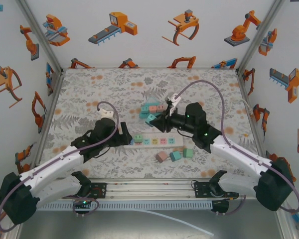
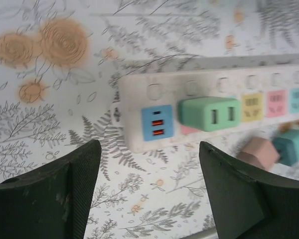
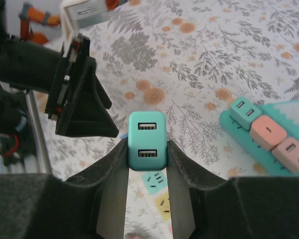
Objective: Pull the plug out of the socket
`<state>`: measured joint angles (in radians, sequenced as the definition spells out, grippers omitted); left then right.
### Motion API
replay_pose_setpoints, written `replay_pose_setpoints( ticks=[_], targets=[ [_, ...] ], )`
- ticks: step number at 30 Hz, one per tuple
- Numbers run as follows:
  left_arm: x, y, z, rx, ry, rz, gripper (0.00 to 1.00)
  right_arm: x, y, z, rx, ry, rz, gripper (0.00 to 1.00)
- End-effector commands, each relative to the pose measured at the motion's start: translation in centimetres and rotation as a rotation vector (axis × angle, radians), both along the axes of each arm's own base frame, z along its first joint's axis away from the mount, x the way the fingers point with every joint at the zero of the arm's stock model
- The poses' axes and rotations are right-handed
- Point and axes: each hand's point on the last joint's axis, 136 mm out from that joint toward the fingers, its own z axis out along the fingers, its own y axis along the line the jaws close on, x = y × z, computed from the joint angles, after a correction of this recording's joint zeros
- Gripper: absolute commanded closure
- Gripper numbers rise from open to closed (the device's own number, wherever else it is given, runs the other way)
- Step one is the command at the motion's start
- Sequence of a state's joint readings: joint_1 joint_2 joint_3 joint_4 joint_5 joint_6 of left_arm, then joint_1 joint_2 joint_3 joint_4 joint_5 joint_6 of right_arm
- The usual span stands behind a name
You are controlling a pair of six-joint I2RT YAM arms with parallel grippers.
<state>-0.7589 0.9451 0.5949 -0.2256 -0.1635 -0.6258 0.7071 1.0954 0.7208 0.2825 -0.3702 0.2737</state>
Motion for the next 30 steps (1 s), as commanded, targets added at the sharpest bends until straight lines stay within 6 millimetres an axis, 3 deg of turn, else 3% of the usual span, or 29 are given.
replay_pose_setpoints(
  ticks=[1,5,10,14,18,22,27,30],
  targets=[
    [-1.3,-1.7,3.8,-0.032,-0.097,-0.171,0.25,0.7,-3.3,-2.7,0.098,0.32,-0.236,1.0],
    [-3.1,-2.5,6.4,-0.041,-0.164,-0.301,0.23,-0.8,-4.0,-5.8,0.214,0.584,-0.276,1.0],
    [-5.7,-2.5,8.8,0.036,-0.204,-0.451,0.21,-3.4,-1.5,-10.6,0.217,0.885,-0.156,1.0],
    [-6.4,-2.2,8.9,0.094,-0.195,-0.49,0.19,-4.5,0.5,-13.7,0.137,0.947,-0.132,1.0],
    [-6.1,-2.4,7.9,0.117,-0.173,-0.479,0.19,-4.1,1.8,-15.4,0.078,0.95,-0.146,1.0],
    [-4.4,-2.3,7.8,0.169,-0.185,-0.42,0.17,-3.7,2.4,-16.5,0.027,0.939,-0.17,0.95],
    [-2.7,-2.0,8.6,0.228,-0.187,-0.349,0.16,-4.8,2.8,-17.8,-0.037,0.92,-0.171,0.86],
    [-2.2,-1.6,8.1,0.21,-0.194,-0.293,0.16,-5.6,2.8,-18.8,-0.09,0.932,-0.169,0.81]
  ],
)
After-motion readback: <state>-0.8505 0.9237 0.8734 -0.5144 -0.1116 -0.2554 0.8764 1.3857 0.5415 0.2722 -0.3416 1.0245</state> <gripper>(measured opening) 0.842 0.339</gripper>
